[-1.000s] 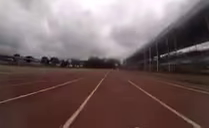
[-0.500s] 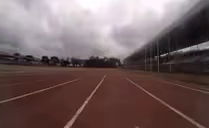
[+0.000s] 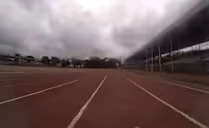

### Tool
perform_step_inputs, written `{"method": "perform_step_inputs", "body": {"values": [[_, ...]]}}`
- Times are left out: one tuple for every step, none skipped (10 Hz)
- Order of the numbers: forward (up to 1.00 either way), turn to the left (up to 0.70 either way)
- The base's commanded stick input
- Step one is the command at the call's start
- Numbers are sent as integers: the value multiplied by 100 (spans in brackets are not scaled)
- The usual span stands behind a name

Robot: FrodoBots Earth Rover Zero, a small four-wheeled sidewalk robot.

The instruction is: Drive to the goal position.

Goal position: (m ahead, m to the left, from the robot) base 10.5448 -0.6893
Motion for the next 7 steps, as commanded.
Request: {"method": "perform_step_inputs", "body": {"values": [[70,0],[70,0],[70,0],[70,0],[70,0],[70,0],[70,0]]}}
